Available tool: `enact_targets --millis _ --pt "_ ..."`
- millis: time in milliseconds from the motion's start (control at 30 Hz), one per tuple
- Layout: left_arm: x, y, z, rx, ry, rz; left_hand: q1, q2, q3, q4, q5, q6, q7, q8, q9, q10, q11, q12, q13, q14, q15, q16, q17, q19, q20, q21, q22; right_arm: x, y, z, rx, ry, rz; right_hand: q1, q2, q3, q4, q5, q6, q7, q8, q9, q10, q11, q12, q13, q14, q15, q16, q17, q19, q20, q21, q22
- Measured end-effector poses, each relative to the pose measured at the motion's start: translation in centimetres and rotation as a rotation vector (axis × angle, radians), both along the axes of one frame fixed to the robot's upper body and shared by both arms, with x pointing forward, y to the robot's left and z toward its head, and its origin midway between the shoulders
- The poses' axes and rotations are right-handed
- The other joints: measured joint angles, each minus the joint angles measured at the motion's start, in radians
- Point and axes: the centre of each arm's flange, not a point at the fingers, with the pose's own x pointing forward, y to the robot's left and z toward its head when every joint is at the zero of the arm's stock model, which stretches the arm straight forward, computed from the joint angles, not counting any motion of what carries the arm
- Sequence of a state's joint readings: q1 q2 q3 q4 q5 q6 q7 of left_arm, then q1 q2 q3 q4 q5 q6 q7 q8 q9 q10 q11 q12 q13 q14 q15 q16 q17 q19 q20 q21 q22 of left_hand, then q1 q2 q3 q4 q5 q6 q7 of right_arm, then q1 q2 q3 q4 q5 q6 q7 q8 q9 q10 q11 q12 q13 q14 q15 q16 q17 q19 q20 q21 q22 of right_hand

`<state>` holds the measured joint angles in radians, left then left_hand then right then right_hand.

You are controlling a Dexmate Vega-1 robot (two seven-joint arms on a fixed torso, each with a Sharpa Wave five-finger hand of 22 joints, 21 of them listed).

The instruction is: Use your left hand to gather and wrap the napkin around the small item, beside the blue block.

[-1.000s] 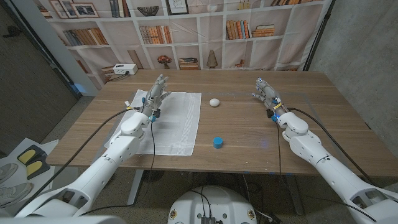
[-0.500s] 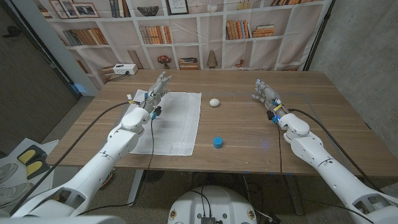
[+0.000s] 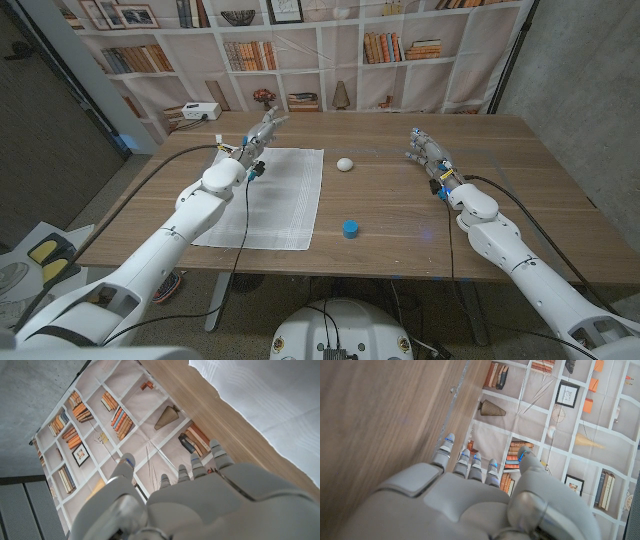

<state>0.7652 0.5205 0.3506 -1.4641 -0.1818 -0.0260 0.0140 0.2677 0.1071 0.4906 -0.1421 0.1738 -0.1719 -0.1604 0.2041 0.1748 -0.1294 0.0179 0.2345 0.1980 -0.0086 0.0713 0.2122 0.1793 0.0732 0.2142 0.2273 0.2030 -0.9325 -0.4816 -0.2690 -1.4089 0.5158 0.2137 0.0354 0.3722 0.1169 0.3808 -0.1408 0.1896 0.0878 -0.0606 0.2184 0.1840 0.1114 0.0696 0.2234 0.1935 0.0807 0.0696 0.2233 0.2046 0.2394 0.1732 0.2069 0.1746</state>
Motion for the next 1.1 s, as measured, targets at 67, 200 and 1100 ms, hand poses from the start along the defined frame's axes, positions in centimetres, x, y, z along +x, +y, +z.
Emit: enact_targets --millis 67,200,1100 --pt "0.1 -0.3 0.4 0.025 -0.002 0.005 0.0 0.0 0.0 0.0 0.0 0.0 0.0 0.0 0.0 0.0 0.0 0.0 0.0 0.0 0.0 0.0 0.0 0.0 0.0 0.0 0.0 0.0 0.0 0.0 0.001 -0.003 -0.001 -0.003 0.003 0.0 0.0 0.0 0.0 0.0 0.0 0.0 0.0 0.0 0.0 0.0 0.0 0.0 0.0 0.0 0.0 0.0 0.0 0.0" --pt "0.2 -1.1 1.5 0.076 -0.01 0.011 0.0 0.0 0.0 0.0 0.0 0.0 0.0 0.0 0.0 0.0 0.0 0.0 0.0 0.004 -0.004 0.0 0.005 0.004 -0.003 0.001 0.0 -0.1 0.0 0.0 0.001 -0.01 -0.001 -0.003 0.003 0.0 0.0 0.0 0.005 -0.006 0.0 0.0 0.0 0.0 0.0 0.0 0.0 0.0 0.0 0.0 0.0 0.0 0.0 0.0" --pt "-0.2 -6.5 6.6 0.503 -0.023 0.084 0.007 -0.007 0.004 -0.004 0.0 0.0 0.0 -0.008 0.005 0.009 -0.017 0.0 0.005 0.045 -0.02 0.0 0.005 0.023 -0.002 0.013 0.004 -0.4 -0.3 -0.6 0.015 -0.027 -0.006 -0.004 0.012 0.003 0.003 0.0 0.016 -0.002 -0.004 0.0 0.012 0.002 0.0 0.0 0.018 0.003 0.008 0.003 0.0 0.0 -0.003 0.0"
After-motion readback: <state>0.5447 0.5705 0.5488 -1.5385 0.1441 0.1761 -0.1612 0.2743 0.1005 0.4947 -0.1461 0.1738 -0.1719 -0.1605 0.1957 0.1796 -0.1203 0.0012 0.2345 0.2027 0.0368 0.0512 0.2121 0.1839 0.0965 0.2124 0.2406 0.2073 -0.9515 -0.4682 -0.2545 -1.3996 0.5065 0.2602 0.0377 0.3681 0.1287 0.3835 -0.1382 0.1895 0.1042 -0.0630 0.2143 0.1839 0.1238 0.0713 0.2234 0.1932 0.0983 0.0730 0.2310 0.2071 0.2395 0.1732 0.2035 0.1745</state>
